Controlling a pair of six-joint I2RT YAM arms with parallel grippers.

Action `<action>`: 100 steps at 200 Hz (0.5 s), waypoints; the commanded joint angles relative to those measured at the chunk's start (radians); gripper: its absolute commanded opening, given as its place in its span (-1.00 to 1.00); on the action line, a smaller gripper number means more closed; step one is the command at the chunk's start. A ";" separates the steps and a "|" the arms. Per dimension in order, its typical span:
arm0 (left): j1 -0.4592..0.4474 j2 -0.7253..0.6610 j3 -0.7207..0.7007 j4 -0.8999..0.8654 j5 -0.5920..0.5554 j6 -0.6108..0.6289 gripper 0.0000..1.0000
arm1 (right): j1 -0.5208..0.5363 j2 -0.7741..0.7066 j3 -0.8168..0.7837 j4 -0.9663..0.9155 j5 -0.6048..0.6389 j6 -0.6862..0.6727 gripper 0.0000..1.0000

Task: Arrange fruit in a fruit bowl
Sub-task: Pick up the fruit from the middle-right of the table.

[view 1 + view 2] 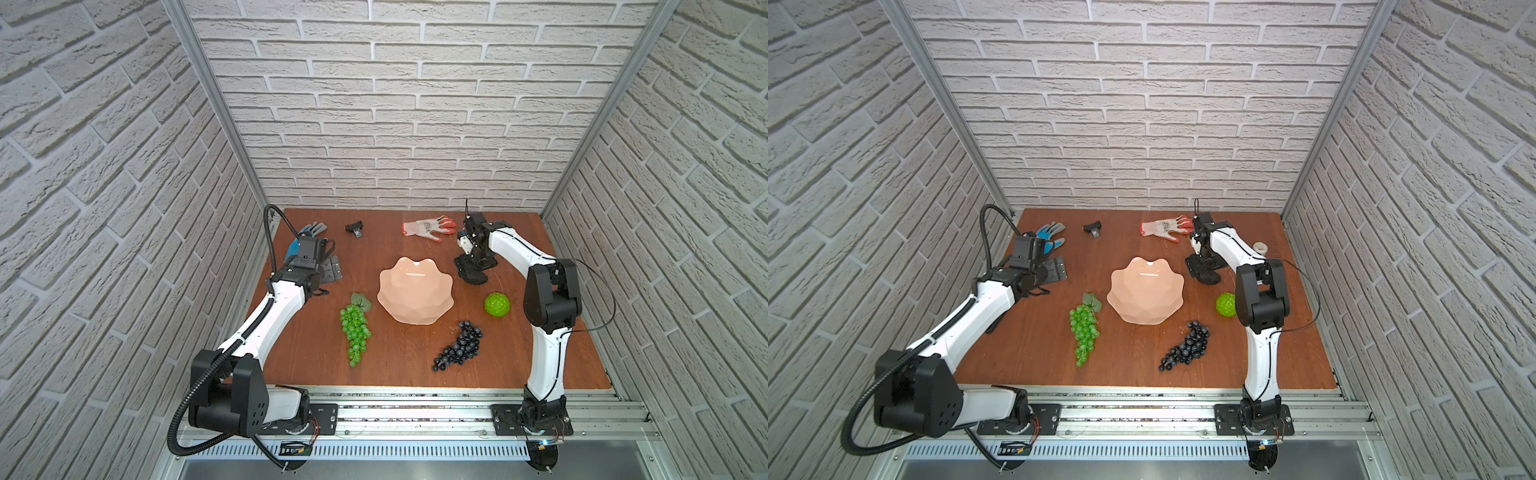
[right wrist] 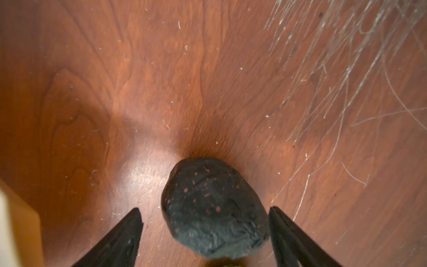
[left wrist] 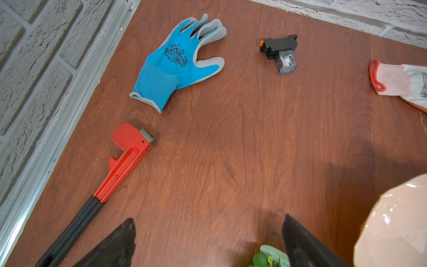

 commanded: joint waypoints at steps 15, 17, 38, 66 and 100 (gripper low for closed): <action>0.010 -0.018 -0.009 0.006 0.006 -0.016 0.96 | -0.007 0.022 -0.001 0.023 -0.010 -0.010 0.66; 0.010 -0.019 -0.009 0.006 0.006 -0.016 0.96 | -0.007 0.022 -0.001 0.022 -0.009 -0.010 0.66; 0.014 -0.027 -0.008 0.003 0.007 -0.013 0.96 | -0.010 0.031 -0.001 0.030 -0.004 -0.012 0.64; 0.019 -0.031 -0.013 0.003 0.006 -0.018 0.96 | -0.013 0.048 -0.005 0.037 -0.014 -0.014 0.62; 0.020 -0.034 -0.016 0.001 0.008 -0.022 0.96 | -0.013 0.067 -0.011 0.040 -0.012 -0.014 0.61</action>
